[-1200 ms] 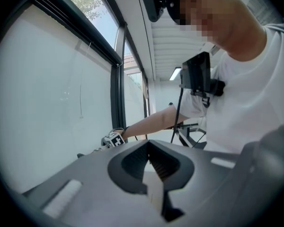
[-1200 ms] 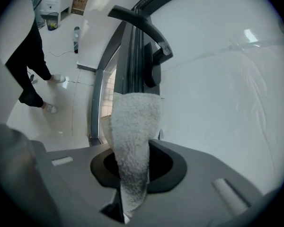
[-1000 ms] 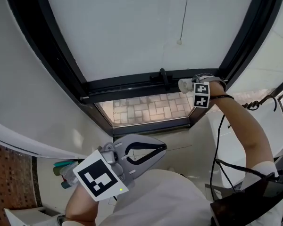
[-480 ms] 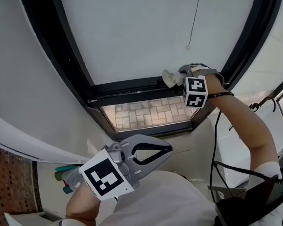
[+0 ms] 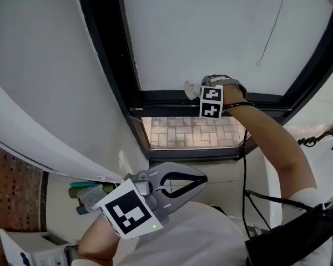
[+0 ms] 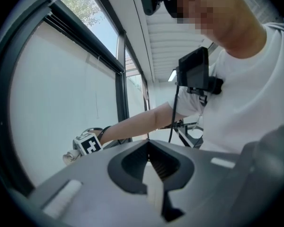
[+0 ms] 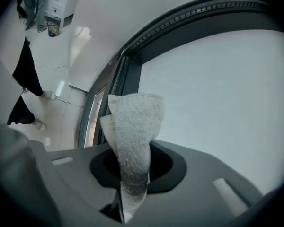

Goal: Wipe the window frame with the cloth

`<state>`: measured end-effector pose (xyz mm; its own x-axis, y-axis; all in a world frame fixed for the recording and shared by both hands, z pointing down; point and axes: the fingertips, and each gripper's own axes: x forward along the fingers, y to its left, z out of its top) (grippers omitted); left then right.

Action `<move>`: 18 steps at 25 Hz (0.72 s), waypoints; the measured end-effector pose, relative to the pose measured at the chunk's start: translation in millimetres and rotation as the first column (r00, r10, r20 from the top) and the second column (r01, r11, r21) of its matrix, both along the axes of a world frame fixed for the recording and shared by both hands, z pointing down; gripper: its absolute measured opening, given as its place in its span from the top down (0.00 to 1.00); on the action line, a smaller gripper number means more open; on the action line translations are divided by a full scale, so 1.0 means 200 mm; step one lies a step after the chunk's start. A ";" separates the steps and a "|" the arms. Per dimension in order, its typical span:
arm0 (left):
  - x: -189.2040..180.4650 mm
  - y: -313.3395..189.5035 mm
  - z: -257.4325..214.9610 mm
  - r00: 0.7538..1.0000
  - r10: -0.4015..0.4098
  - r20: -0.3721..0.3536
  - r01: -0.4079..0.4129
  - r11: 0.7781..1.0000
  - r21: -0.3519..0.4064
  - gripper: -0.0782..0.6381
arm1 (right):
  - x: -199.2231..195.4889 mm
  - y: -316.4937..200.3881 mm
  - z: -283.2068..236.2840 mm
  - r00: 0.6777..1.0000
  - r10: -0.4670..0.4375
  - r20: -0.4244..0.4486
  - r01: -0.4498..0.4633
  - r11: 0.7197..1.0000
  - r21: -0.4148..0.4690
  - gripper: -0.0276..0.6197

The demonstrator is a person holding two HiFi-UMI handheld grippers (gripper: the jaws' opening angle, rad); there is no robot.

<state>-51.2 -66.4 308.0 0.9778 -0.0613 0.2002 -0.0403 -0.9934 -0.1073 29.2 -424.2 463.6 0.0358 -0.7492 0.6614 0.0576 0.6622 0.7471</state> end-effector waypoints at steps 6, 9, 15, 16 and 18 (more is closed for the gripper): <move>-0.13 -0.02 0.03 0.999 -0.051 -0.007 0.050 0.998 -0.025 0.86 | 0.04 -0.14 0.23 0.996 0.089 -0.021 -0.090 0.994 -0.061 0.85; -0.17 -0.03 0.04 0.998 -0.060 -0.011 0.060 0.998 -0.033 0.86 | 0.06 -0.14 0.29 0.994 0.110 -0.026 -0.112 0.990 -0.088 0.85; -0.23 -0.05 0.05 0.998 -0.061 -0.025 0.060 0.997 -0.040 0.86 | 0.04 -0.05 0.33 0.994 0.109 -0.030 -0.112 0.986 -0.122 0.85; -0.23 -0.05 0.05 0.998 -0.058 -0.027 0.056 0.998 -0.039 0.86 | 0.02 -0.02 0.33 0.994 0.104 -0.030 -0.107 0.986 -0.129 0.85; -0.23 -0.05 0.05 0.998 -0.049 -0.030 0.048 0.998 -0.037 0.86 | -0.01 0.04 0.32 0.996 0.085 -0.035 -0.090 0.985 -0.145 0.85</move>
